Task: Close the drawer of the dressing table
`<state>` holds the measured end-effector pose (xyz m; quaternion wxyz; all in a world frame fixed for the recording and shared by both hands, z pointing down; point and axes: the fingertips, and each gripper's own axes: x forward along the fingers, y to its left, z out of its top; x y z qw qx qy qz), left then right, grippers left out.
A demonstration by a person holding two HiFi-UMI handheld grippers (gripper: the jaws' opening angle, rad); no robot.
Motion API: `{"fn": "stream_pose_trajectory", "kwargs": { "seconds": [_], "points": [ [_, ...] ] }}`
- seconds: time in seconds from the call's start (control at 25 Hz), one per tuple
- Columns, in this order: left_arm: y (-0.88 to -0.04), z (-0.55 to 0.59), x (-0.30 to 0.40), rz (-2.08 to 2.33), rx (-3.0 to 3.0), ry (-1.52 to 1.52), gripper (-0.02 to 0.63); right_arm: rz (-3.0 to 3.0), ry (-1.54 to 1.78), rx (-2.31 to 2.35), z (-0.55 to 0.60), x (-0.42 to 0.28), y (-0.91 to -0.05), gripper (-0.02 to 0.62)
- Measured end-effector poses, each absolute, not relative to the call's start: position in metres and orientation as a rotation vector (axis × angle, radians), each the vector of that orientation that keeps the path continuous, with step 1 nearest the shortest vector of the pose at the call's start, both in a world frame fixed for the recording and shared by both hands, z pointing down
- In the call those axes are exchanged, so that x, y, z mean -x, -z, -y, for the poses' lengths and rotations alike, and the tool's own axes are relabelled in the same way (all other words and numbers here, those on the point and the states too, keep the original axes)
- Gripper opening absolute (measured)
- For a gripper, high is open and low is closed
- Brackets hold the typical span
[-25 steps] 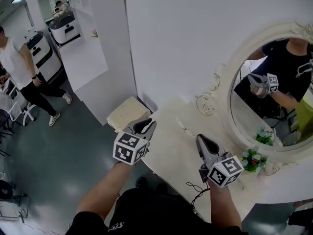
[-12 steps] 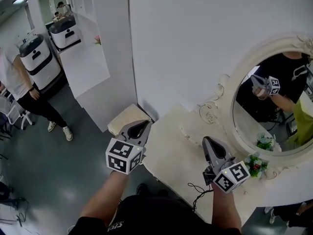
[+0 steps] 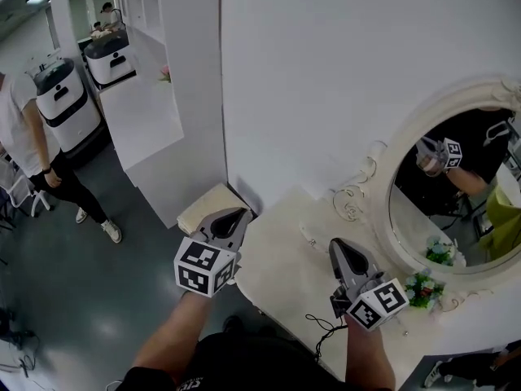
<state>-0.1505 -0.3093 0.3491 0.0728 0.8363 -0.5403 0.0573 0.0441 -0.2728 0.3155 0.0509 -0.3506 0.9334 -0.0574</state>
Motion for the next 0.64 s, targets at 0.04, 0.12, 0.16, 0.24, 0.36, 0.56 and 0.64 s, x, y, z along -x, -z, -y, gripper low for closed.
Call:
{"fn": "stream_pose_trajectory", "kwargs": {
  "seconds": [0.04, 0.12, 0.16, 0.24, 0.36, 0.56, 0.64],
  "points": [
    [-0.3482, 0.3098, 0.1499, 1.619, -2.519, -0.170, 0.009, -2.841, 0.169, 1.069, 0.2736, -0.0430, -0.3144, 0.008],
    [-0.3473, 0.3102, 0.1499, 1.613, -2.528, -0.169, 0.009, -2.841, 0.161, 1.072, 0.2738, -0.0406, -0.3139, 0.008],
    [-0.3470, 0.3101, 0.1503, 1.611, -2.530, -0.171, 0.009, -2.841, 0.159, 1.072, 0.2734, -0.0397, -0.3143, 0.008],
    [-0.3469, 0.3098, 0.1504, 1.610, -2.531, -0.174, 0.009, -2.843, 0.159, 1.075, 0.2727, -0.0396, -0.3158, 0.008],
    [-0.3482, 0.3095, 0.1499, 1.606, -2.531, -0.175, 0.009, -2.845, 0.166, 1.091, 0.2730, -0.0428, -0.3187, 0.008],
    [-0.3542, 0.3095, 0.1490, 1.593, -2.530, -0.185, 0.009, -2.849, 0.171, 1.095, 0.2750, -0.0430, -0.3223, 0.008],
    [-0.3557, 0.3102, 0.1482, 1.589, -2.532, -0.186, 0.009, -2.852, 0.167, 1.094, 0.2763, -0.0416, -0.3232, 0.008]
  ]
}}
